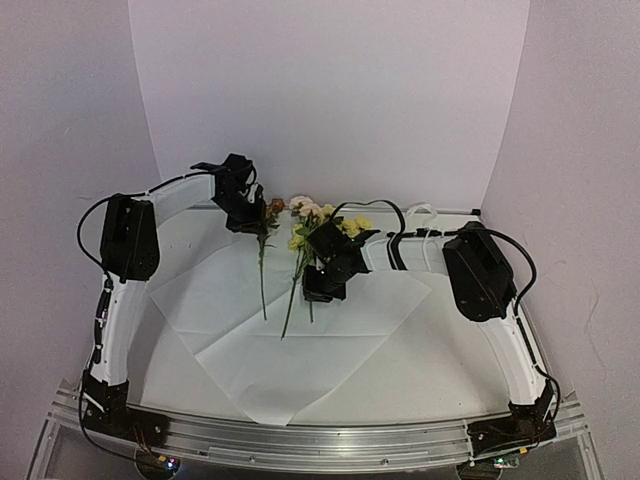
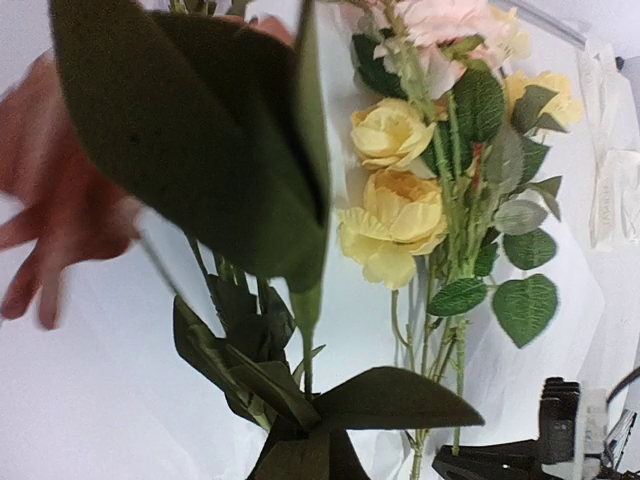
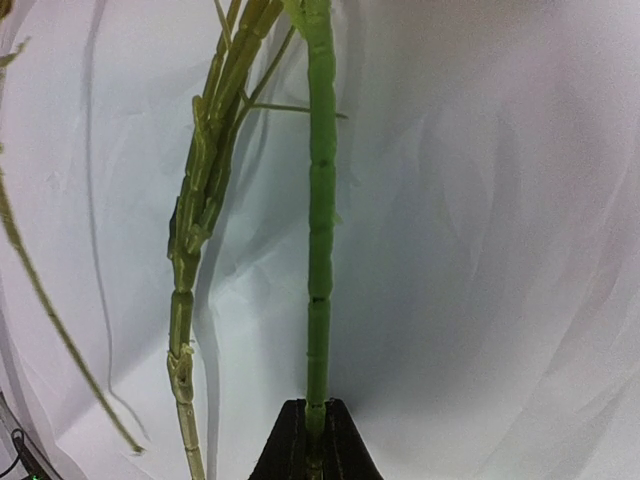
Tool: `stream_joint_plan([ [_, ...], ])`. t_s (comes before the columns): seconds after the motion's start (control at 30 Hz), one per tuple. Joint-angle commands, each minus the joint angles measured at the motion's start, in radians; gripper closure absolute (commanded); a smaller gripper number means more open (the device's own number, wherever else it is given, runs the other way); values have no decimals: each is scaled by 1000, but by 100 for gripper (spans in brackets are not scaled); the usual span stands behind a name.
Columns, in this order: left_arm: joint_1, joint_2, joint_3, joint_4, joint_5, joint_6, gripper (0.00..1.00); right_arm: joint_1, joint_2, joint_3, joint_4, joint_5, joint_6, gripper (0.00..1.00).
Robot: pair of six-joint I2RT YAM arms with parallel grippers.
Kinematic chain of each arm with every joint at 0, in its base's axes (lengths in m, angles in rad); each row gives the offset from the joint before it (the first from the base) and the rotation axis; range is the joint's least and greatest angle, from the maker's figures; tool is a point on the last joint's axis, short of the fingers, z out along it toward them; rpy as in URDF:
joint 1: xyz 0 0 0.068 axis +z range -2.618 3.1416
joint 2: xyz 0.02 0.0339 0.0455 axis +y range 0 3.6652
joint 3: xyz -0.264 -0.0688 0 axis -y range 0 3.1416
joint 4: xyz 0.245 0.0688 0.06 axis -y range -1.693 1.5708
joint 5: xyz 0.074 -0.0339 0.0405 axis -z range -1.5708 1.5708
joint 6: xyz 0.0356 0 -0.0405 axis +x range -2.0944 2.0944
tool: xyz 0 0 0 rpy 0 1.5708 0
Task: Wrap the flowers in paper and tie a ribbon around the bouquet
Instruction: Adjust the fake flower on the flattened wrapping paper.
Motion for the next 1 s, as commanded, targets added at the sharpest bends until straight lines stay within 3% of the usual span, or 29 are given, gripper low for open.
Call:
stream_joint_plan([
  [0.0, -6, -126, 14, -11, 16, 39, 100, -8, -6, 2, -65, 12, 6, 99],
  [0.27, -25, -89, -26, 27, 106, 1, 100, -7, -9, 7, -65, 11, 15, 99],
  [0.63, -69, 0, -105, 168, 78, 0, 100, -8, -29, 27, -70, 10, 17, 99],
  [0.97, -70, 45, -158, 197, 41, 5, 100, -2, -84, 64, -102, 23, 27, 98],
])
